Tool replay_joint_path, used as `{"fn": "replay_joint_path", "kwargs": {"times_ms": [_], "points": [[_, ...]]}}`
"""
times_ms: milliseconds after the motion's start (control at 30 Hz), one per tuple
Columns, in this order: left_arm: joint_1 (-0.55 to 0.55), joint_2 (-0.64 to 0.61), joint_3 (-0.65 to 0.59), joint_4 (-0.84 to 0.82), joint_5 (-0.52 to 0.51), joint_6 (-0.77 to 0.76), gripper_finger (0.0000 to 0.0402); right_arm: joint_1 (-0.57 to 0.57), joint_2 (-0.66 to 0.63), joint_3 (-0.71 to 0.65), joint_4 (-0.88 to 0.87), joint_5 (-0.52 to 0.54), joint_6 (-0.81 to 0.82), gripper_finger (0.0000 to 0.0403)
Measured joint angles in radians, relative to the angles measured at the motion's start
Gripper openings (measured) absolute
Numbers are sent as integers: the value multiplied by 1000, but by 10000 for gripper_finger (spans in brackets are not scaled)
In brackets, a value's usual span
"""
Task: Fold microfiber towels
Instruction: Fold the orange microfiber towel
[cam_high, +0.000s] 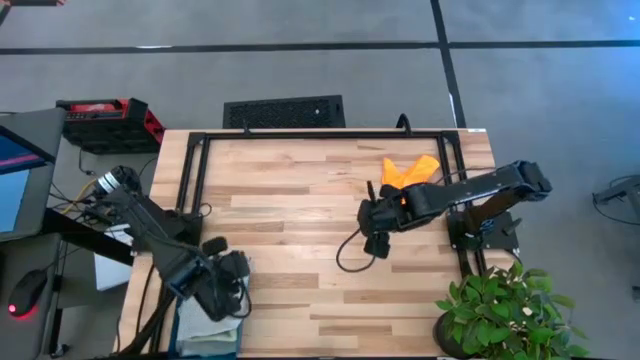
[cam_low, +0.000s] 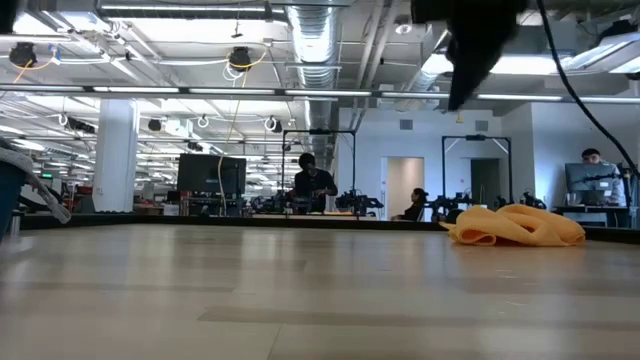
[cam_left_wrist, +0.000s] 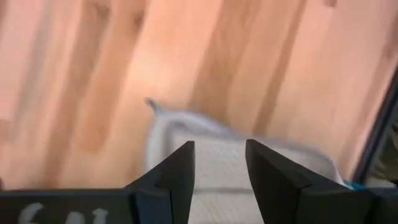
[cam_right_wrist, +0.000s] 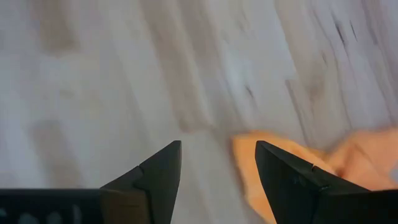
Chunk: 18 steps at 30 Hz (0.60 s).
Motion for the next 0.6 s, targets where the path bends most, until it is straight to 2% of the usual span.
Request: {"fn": "replay_joint_path", "kwargs": {"times_ms": [167,267,600], "points": [[67,-2,0,-3,-23,127,134,-25,55,-135,42,17,-91,230],[95,-1,0,-2,-23,145,134,-12,103,-184,46,36,-111,230],[120,-1,0,-11,-27,179,134,13,228,-237,91,138,-91,230]]}}
